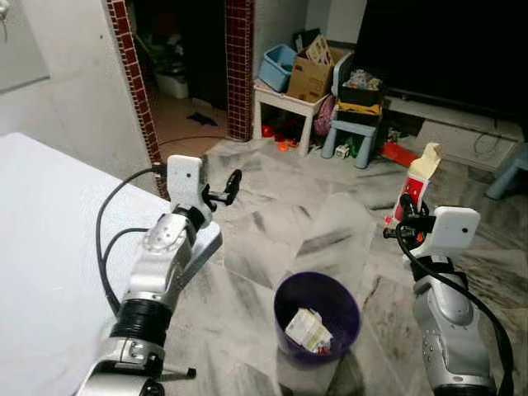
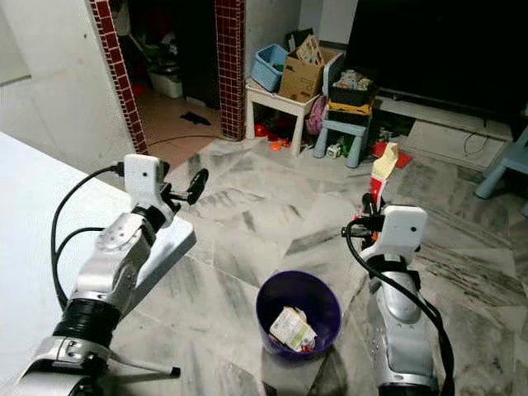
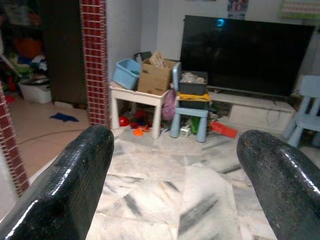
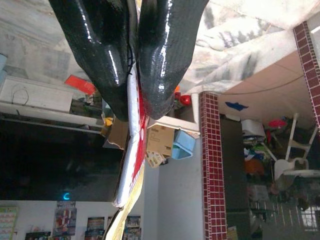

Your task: Picking trash to rubbish bin

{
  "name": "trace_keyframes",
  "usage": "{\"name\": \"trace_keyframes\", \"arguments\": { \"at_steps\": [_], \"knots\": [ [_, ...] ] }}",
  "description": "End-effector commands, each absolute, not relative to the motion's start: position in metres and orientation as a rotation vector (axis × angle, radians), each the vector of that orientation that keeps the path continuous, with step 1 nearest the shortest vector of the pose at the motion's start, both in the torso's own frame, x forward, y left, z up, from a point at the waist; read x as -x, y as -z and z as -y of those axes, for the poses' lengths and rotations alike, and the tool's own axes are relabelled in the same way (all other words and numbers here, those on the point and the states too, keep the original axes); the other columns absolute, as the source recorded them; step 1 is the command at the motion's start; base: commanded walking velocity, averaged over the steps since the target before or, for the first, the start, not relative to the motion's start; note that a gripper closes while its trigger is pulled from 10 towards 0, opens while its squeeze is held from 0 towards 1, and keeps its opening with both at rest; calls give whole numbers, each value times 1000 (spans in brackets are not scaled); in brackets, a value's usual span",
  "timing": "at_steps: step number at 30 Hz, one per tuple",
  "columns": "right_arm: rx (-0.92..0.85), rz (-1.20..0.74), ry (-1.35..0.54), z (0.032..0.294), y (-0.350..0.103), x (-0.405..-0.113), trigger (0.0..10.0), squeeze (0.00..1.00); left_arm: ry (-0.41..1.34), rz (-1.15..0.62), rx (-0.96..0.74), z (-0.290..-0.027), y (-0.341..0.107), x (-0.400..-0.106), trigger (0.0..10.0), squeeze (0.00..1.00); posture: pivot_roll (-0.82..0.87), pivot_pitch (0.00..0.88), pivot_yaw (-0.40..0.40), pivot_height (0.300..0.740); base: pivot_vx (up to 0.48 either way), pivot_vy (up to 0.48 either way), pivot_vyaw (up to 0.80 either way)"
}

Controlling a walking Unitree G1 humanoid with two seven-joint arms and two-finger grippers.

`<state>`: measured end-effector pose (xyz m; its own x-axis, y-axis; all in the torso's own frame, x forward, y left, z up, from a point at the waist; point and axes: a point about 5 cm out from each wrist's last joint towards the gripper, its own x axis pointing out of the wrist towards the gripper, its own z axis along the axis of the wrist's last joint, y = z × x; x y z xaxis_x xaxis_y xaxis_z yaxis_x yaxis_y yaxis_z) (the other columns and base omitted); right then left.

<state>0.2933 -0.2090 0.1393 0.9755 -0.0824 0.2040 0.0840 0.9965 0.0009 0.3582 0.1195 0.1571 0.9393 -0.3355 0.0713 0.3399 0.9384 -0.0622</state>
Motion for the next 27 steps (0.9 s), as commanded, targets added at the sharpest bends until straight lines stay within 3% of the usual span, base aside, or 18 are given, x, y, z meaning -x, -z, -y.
{"name": "trace_keyframes", "arguments": {
  "at_steps": [1, 13, 27],
  "knots": [
    [3, 227, 105, 212, -145, -294, 10000, 0, 389, 60, 59, -112, -161, -359, 10000, 0, -90, 0, 6, 740, 0, 0, 0],
    [-5, 231, 115, 210, -144, -293, 10000, 0, 452, 59, 56, -111, -164, -358, 10000, 0, -91, 0, 17, 740, 0, 0, 0],
    [-5, 237, 120, 210, -145, -296, 10000, 0, 488, 85, 65, -106, -170, -359, 10000, 0, -89, 0, 20, 740, 365, 0, 0]
  ]
}}
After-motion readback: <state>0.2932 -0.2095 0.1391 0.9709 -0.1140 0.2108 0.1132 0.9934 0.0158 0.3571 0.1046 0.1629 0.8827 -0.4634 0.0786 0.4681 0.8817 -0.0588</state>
